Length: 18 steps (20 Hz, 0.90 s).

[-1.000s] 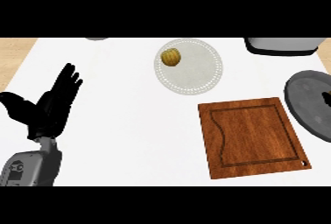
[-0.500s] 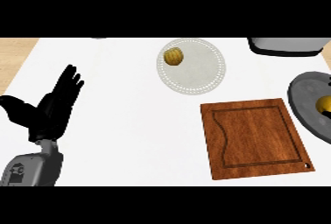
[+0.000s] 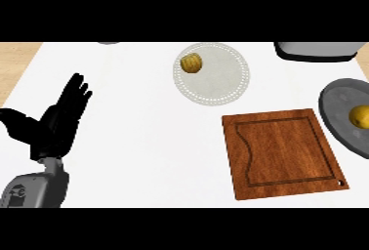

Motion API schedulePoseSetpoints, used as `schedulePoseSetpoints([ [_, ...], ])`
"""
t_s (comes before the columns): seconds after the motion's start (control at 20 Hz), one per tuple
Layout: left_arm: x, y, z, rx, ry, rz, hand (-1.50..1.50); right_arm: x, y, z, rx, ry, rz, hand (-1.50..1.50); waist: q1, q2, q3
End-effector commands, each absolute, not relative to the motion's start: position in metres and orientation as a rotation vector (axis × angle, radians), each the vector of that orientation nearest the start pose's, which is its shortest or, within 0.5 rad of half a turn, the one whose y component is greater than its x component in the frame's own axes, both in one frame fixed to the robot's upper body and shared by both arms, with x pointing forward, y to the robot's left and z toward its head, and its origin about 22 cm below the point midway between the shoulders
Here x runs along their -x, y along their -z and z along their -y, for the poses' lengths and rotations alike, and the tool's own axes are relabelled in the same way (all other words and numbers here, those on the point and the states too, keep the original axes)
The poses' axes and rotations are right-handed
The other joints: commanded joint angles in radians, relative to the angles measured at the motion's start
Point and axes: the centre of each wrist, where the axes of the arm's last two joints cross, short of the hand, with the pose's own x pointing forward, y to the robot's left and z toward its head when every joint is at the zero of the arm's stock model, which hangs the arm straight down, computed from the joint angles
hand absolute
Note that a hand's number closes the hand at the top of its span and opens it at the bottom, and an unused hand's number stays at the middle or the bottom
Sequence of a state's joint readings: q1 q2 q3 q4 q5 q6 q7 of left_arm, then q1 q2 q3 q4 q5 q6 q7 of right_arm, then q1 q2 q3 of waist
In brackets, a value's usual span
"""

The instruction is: Pick the lemon from the cutting board and place it in the pan

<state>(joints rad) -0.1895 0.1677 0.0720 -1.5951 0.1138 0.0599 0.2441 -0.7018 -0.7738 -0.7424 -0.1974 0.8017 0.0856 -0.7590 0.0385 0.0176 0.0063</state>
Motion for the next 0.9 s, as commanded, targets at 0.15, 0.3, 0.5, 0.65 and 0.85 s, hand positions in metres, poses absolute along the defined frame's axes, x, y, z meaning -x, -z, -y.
schedulePoseSetpoints([
  [0.15, -0.273, -0.053, -0.260, -0.080, -0.019, 1.537, 0.00, -0.251, -0.092, 0.580, 0.568, -0.168, 1.653, -1.50, -0.015, -0.002, 0.001],
  [0.3, -0.284, -0.058, -0.276, -0.087, -0.028, 1.532, 0.00, -0.230, -0.097, 0.594, 0.476, -0.140, 1.690, -1.50, -0.023, 0.002, 0.001],
  [0.5, -0.276, -0.058, -0.280, -0.085, -0.059, 1.540, 0.00, -0.198, -0.090, 0.608, 0.351, -0.086, 1.729, -1.50, -0.038, -0.006, 0.004],
  [0.65, -0.280, -0.060, -0.284, -0.099, -0.054, 1.532, 0.00, -0.184, -0.098, 0.617, 0.337, -0.127, 1.714, -1.50, -0.042, -0.006, 0.004],
  [0.85, -0.272, -0.060, -0.269, -0.077, -0.057, 1.523, 0.00, -0.173, -0.093, 0.620, 0.371, -0.121, 1.717, -1.50, -0.036, -0.010, 0.006],
])
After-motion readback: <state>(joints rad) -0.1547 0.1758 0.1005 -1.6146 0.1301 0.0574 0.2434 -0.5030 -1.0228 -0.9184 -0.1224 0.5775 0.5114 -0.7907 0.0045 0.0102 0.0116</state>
